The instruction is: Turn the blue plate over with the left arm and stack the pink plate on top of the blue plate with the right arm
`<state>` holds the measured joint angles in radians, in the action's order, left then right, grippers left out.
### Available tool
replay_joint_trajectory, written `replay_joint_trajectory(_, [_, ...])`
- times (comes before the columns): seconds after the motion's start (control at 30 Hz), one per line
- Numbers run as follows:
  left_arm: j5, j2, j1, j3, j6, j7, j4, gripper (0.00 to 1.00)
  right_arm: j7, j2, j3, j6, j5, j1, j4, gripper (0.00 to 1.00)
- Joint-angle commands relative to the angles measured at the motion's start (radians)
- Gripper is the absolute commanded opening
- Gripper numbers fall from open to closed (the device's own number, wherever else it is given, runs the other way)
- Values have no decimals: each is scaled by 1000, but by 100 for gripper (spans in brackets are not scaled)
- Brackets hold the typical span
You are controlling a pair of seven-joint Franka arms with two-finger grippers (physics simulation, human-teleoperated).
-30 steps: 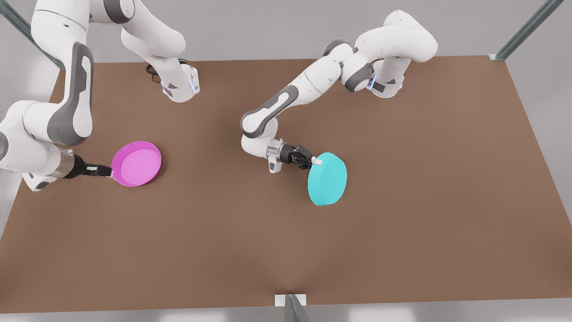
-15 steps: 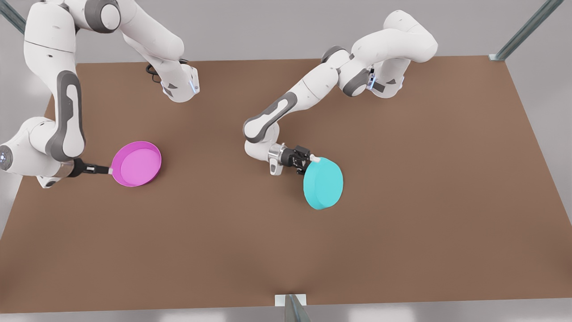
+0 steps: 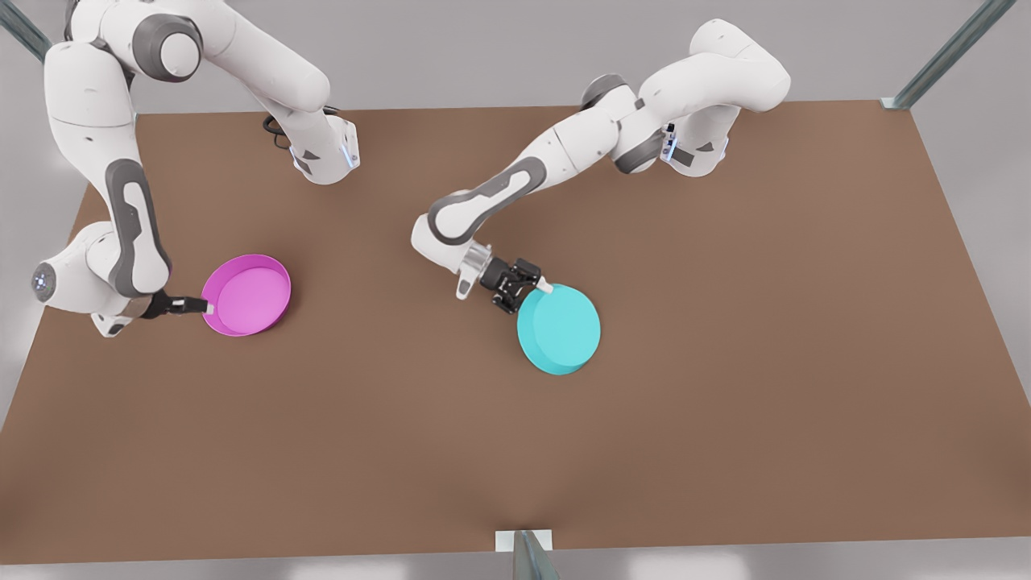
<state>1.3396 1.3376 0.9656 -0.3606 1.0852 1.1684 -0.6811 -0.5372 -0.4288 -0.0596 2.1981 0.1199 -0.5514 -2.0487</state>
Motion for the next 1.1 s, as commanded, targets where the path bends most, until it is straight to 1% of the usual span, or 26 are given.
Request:
replay_joint_trajectory(0.0, [-89, -15, -16, 0, 154, 436, 9, 100, -228, -18, -3, 114, 18, 1, -1, 100])
replay_joint_trajectory(0.07, [-154, -26, -22, 0, 211, 477, 31, 100, -233, -5, -6, 121, 26, -2, -36, 100])
replay_joint_trajectory(0.17, [-286, -81, -24, -1, 354, 551, 31, 100, -294, -33, -6, 146, 69, -21, -48, 100])
replay_joint_trajectory(0.23, [-293, -84, -33, -54, 450, 612, 37, 100, -300, -36, -6, 157, 69, -21, -54, 100])
replay_joint_trajectory(0.27, [-295, -98, -34, -104, 482, 637, 44, 100, -300, -41, -6, 166, 69, -21, -56, 100])
replay_joint_trajectory(0.3, [-295, -129, -73, -173, 579, 809, 43, 100, -300, -48, -6, 169, 69, -21, -56, 100])
replay_joint_trajectory(0.33, [-304, -158, -140, -283, 628, 911, 43, 100, -300, -57, -8, 172, 69, -19, -54, 100])
replay_joint_trajectory(0.37, [-372, -215, -255, -406, 671, 994, 43, 100, -302, -64, -16, 184, 73, -19, -57, 100])
replay_joint_trajectory(0.4, [-464, -274, -367, -463, 685, 1013, 41, 100, -331, -58, -17, 184, 76, -22, -64, 100])
replay_joint_trajectory(0.43, [-494, -328, -488, -462, 674, 1005, 32, 100, -334, -28, -20, 183, 76, -27, -79, 100])
replay_joint_trajectory(0.47, [-493, -348, -603, -455, 632, 911, 25, 100, -334, -2, -23, 183, 83, -27, -99, 100])
replay_joint_trajectory(0.5, [-488, -350, -697, -420, 477, 486, 25, 100, -334, 4, -23, 183, 83, -27, -102, 100])
replay_joint_trajectory(0.53, [-488, -365, -755, -353, 392, 184, 25, 100, -343, 4, -23, 184, 83, -27, -102, 100])
replay_joint_trajectory(0.57, [-490, -368, -827, -311, 348, 1, 25, 100, -349, 2, -23, 184, 84, -28, -102, 100])
replay_joint_trajectory(0.67, [-497, -417, -1125, -313, 136, -696, 25, 100, -379, -11, -22, 195, 112, -30, -102, 100])
replay_joint_trajectory(0.7, [-523, -446, -1186, -316, 49, -869, 25, 100, -380, -15, -22, 199, 112, -30, -102, 100])
replay_joint_trajectory(0.73, [-582, -484, -1226, -316, -11, -952, 25, 100, -380, -15, -22, 199, 112, -30, -102, 100])
replay_joint_trajectory(0.77, [-759, -598, -1289, -310, -108, -1035, 9, 100, -379, -15, -22, 199, 112, -30, -102, 100])
replay_joint_trajectory(0.8, [-891, -782, -1289, -233, -197, -1128, -98, 100, -379, -19, -23, 199, 112, -30, -102, 94])
replay_joint_trajectory(0.83, [-999, -883, -1289, -172, -229, -1173, -146, 100, -379, -25, -23, 201, 112, -28, -100, 93])
replay_joint_trajectory(0.87, [-1050, -983, -1286, -94, -218, -1279, -247, 100, -380, -28, -23, 201, 113, -30, -100, 88])
replay_joint_trajectory(0.9, [-1062, -1096, -1272, -37, -148, -1340, -365, 100, -380, -28, -23, 201, 119, -28, -100, 80])
replay_joint_trajectory(0.93, [-1112, -1175, -1233, 37, -50, -1339, -495, 100, -379, -33, -25, 201, 127, -28, -100, 76])
replay_joint_trajectory(0.97, [-1174, -1181, -1202, 63, 1, -1334, -561, 100, -379, -33, -25, 201, 127, -28, -99, 71])
replay_joint_trajectory(1.0, [-1189, -1150, -1196, 63, 5, -1329, -561, 100, -379, -33, -25, 201, 127, -28, -99, 65])
replay_joint_trajectory(1.07, [-1202, -1150, -1196, 66, 4, -1325, -561, 100, -389, -31, -26, 201, 127, -28, -99, 50])
